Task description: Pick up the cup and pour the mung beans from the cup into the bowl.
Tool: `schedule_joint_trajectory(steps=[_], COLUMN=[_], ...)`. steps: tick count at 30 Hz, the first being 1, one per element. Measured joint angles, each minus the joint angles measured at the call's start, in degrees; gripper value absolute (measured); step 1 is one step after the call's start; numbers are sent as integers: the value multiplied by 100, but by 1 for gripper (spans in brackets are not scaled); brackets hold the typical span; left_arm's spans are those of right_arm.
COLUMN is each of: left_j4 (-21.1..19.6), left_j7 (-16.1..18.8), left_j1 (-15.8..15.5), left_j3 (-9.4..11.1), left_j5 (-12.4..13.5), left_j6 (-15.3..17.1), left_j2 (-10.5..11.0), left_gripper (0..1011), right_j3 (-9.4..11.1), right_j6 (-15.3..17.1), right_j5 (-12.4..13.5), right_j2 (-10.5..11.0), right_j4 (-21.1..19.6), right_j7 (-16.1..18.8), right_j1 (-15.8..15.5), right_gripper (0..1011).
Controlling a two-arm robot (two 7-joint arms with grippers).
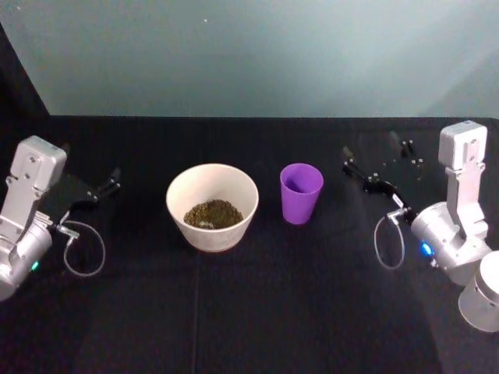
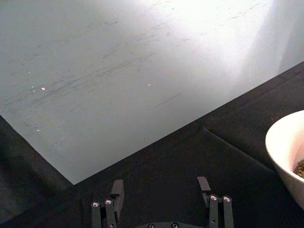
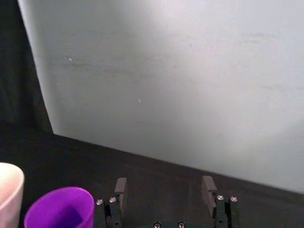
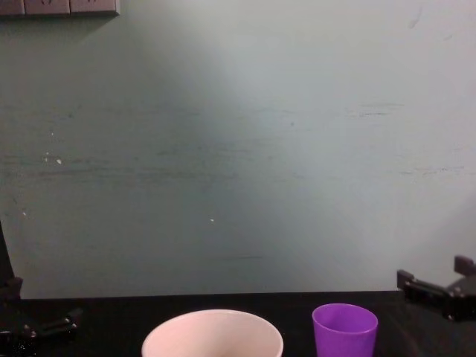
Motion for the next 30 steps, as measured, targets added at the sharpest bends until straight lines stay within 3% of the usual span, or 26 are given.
schedule_joint_trajectory(steps=[11,30], left_j4=[0,0], left_j7=[0,0], left_j1=[0,0], left_j3=[0,0], left_j5=[0,0], left_j6=[0,0], left_j2=[0,0], left_gripper=[1000,1000], right_j3=[10,-8], right_j6=[569,580], right_j5=[-114,-165], right_j2=[-31,-42], right_j4=[246,261], right_j7=[-19,-35], right_j1=[4,22], right_gripper=[1002,1002])
